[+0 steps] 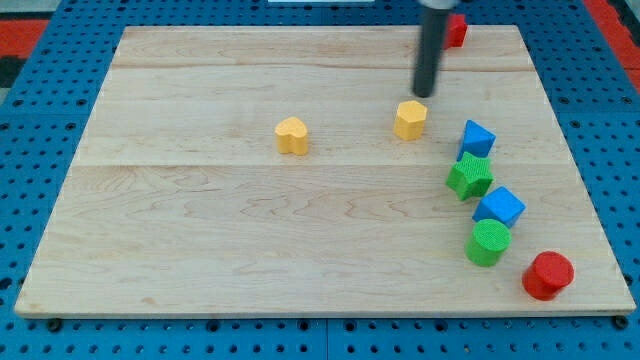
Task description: Push the yellow blocks at the center of the board
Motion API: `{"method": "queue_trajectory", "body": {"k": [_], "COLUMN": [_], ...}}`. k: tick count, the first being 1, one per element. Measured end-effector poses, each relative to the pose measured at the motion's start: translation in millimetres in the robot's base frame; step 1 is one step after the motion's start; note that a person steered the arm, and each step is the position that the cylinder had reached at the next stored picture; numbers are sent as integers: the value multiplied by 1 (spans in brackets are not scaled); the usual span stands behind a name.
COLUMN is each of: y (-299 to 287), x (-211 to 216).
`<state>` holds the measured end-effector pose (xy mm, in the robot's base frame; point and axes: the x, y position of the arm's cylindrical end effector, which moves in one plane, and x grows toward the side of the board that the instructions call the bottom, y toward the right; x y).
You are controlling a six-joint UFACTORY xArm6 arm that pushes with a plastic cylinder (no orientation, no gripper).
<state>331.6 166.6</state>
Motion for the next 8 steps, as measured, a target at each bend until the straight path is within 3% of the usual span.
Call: {"method": "queue_trajectory", "body": {"k": [1,3,5,6,8], "y": [8,-120,-80,-117,-181], "x": [25,56,96,115,74]}}
